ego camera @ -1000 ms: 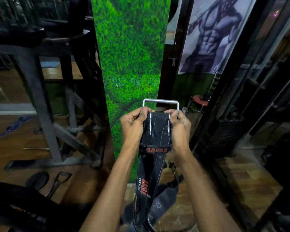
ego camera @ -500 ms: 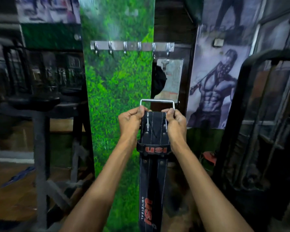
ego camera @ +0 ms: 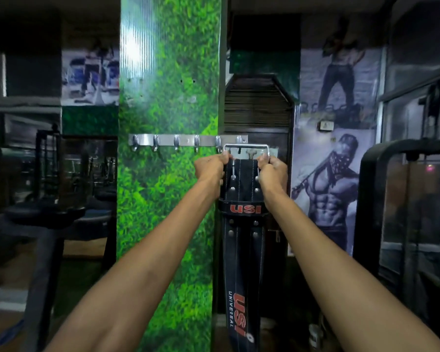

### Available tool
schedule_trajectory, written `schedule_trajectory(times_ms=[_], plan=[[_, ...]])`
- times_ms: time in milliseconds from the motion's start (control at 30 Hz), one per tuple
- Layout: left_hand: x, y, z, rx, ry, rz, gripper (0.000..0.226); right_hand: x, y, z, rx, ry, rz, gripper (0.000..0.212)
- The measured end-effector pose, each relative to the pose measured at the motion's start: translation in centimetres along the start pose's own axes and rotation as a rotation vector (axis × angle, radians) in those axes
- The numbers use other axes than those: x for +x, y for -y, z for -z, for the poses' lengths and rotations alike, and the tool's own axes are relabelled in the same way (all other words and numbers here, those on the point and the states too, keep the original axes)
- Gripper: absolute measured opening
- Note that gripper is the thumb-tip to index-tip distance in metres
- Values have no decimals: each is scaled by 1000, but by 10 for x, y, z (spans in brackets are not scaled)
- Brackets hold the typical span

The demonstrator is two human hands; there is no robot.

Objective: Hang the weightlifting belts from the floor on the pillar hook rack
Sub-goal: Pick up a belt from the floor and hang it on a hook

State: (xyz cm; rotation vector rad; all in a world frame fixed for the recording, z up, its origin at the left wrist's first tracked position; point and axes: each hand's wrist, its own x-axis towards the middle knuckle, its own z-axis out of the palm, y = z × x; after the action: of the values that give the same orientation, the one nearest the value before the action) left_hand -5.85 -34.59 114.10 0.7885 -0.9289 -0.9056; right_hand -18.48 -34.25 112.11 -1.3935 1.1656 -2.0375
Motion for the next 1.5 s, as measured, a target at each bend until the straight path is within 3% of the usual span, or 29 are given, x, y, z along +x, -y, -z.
schedule_trajectory(times_ms=[67, 233, 633, 700, 800, 867, 1100, 1233, 1367, 1500], plan=[[20, -10, -12, -14, -5, 23, 4, 20, 9, -5, 4, 12, -8, 38], [51, 14, -13, 37, -44, 77, 15, 39, -16, -17, -77, 90, -87, 33], [52, 41, 1, 111, 37, -66, 20, 33, -32, -8, -188, 164, 62, 31], [48, 47, 13, 155, 56, -114, 23, 24, -34, -2, -255, 93, 113, 24], [32, 69, 43, 274, 63, -195, 28, -2, -54, 16, -299, -237, 290, 8], [17, 89, 63, 300, 45, -227, 28, -27, -70, 26, -250, -304, 354, 9], [-42, 172, 122, 312, 38, -87, 24, -116, -136, 40, -204, -129, 272, 11], [-87, 223, 156, 398, 19, 24, 15, -161, -186, 47, -264, -26, 173, 8], [-120, 265, 186, 489, 17, 121, 24, -204, -225, 56, -328, 63, 82, 7], [-159, 312, 223, 558, -20, 196, 19, -257, -271, 64, -421, 173, -48, 13]])
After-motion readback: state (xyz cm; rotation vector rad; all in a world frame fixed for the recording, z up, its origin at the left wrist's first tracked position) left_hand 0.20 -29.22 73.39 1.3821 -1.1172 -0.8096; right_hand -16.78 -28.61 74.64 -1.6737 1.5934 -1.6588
